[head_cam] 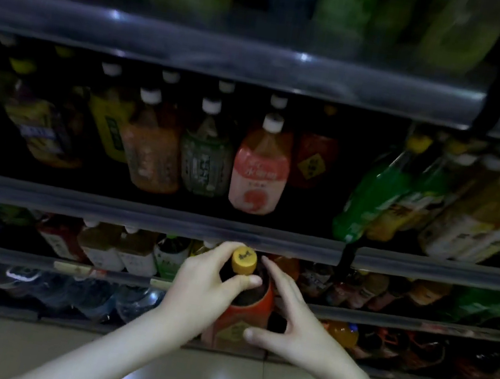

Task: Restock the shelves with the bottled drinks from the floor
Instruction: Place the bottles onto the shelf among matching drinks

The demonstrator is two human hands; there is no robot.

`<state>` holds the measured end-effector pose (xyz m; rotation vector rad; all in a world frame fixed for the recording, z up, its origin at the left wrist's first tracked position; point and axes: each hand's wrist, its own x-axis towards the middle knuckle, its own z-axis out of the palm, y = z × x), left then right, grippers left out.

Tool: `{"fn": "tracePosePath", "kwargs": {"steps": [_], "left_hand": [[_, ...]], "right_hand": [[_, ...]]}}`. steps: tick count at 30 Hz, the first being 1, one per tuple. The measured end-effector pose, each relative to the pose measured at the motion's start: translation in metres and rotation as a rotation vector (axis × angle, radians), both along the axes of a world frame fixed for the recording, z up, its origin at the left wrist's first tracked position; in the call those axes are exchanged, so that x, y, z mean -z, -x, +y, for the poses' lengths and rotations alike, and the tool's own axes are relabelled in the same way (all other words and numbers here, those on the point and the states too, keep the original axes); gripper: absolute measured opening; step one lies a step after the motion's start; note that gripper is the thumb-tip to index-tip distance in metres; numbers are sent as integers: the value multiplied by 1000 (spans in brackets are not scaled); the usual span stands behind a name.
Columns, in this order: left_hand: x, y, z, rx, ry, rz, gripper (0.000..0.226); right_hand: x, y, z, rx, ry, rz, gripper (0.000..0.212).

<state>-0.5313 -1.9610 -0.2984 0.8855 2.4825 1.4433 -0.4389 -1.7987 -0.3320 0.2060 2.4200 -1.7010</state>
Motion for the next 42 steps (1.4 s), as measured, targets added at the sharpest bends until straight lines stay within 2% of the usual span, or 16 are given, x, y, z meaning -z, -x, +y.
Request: {"fn": "tracePosePath", "kwargs": {"steps": [2, 6, 9, 11, 14, 17, 20, 24, 26, 30, 33, 36, 39, 42], "left_hand": [[-35, -11, 6, 49, -15, 31, 41], [-80, -31, 16, 149, -57, 64, 33], [-92, -39, 20, 194, -40, 116, 43], [-96, -34, 20, 197, -33, 197, 46], [-101, -17, 27, 225, 13, 352, 49], [-99, 2, 31, 282, 77, 476, 56], [-76, 33, 20, 237, 119, 511, 62], [-38, 78, 5, 38, 419, 490, 76], [-26, 97, 4, -25, 550, 509, 80], [-20, 126, 14, 2, 626, 654, 92], [-18, 141, 20, 44, 709, 697, 87], [-12, 146, 24, 65, 765, 665, 86], [-10, 142, 29, 75, 796, 631, 87], [-12, 142, 31, 92, 844, 627, 87]], "right_hand": [[-23, -3, -3, 97, -33, 79, 109], [-57, -17, -4, 291, -123, 271, 93], [-67, -19, -4, 419, -214, 441, 89], [-69, -13, -1, 490, -291, 512, 89], [-70, 6, 6, 591, -283, 559, 84], [-67, 28, 13, 644, -264, 562, 82], [-62, 53, 22, 669, -334, 547, 84], [-59, 82, 34, 696, -322, 514, 79], [-59, 90, 39, 729, -292, 478, 85], [-55, 97, 60, 721, -216, 349, 100], [-56, 99, 72, 689, -178, 258, 101], [-56, 108, 71, 727, -303, 264, 97], [-56, 118, 62, 792, -590, 285, 91], [-56, 131, 55, 838, -634, 218, 101]]}}
